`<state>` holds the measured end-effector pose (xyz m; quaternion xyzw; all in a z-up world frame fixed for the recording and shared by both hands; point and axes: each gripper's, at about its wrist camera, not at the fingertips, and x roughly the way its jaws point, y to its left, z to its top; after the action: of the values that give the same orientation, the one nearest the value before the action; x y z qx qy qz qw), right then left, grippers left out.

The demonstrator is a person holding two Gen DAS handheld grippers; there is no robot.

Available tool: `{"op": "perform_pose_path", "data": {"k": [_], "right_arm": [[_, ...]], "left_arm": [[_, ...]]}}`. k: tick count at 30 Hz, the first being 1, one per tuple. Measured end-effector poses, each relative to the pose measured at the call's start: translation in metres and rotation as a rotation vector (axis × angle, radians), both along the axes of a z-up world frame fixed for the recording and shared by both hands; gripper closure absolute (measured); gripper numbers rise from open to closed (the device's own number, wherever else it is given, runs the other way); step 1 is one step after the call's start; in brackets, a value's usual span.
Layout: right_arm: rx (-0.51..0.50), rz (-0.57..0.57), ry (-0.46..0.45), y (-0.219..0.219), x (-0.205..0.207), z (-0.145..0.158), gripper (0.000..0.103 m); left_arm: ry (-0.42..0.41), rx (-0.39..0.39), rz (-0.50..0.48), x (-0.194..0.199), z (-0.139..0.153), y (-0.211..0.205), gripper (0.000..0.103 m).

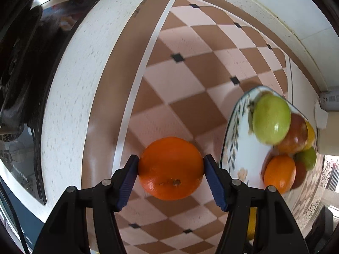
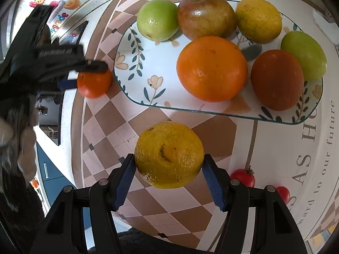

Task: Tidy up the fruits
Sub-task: 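Carry the tangerine with the left tool while the right tool carries the lemon to the plate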

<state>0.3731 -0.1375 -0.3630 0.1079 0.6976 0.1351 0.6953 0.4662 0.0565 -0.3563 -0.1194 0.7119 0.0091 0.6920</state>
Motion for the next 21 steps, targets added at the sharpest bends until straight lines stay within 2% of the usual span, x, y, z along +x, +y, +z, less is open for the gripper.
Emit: {"op": "perform_pose_path", "data": {"k": [5, 8, 14, 18, 21], "right_arm": [[0.029, -0.002, 0.023, -0.005, -0.008, -0.002, 0.037], [0.038, -0.002, 0.031, -0.002, -0.011, -0.009, 0.037], [0.045, -0.016, 0.030, -0.003, -0.009, -0.006, 0.037], [0.086, -0.051, -0.018, -0.008, -0.008, 0.012, 0.037], [0.104, -0.068, -0.073, -0.007, 0.004, 0.032, 0.037]], "left_arm": [[0.013, -0.039, -0.019, -0.031, 0.003, -0.005, 0.043], [0.051, -0.044, -0.052, -0.046, -0.009, -0.015, 0.042], [0.048, -0.038, -0.045, -0.053, -0.012, -0.023, 0.043], [0.018, -0.075, -0.013, -0.046, 0.008, -0.010, 0.043], [-0.023, -0.143, 0.021, -0.037, 0.035, -0.004, 0.043]]}}
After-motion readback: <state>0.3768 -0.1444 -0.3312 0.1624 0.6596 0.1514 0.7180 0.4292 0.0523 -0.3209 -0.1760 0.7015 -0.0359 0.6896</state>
